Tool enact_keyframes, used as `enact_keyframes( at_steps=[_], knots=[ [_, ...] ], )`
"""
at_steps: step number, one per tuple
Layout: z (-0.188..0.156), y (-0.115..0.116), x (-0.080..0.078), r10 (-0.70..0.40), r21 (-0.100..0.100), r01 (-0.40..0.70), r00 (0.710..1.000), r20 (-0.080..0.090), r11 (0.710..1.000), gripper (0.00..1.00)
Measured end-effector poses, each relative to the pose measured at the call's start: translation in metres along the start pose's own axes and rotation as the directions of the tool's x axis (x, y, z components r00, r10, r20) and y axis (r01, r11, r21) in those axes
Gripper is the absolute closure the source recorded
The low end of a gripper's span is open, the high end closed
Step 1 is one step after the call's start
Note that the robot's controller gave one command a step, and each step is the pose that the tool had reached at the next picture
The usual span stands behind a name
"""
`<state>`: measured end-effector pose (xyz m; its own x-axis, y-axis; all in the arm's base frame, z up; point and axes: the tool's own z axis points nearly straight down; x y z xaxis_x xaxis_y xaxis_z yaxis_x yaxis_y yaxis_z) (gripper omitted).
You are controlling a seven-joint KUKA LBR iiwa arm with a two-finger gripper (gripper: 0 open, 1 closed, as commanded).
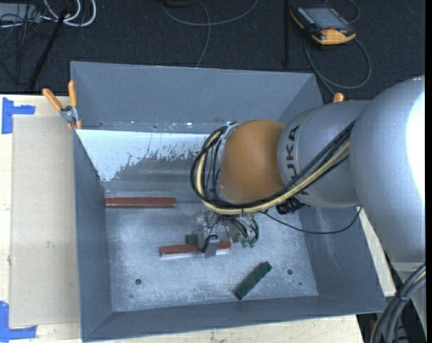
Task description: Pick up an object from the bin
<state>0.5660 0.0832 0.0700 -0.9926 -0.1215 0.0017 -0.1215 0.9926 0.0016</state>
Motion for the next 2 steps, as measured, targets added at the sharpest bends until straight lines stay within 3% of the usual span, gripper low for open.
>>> enact_keyframes(
  at_steps=[2],
  knots=[
    [-0.074, 0.000, -0.002, 0.007, 0.000, -0.007, 1.000, 0.006, 1.000, 1.00]
  ],
)
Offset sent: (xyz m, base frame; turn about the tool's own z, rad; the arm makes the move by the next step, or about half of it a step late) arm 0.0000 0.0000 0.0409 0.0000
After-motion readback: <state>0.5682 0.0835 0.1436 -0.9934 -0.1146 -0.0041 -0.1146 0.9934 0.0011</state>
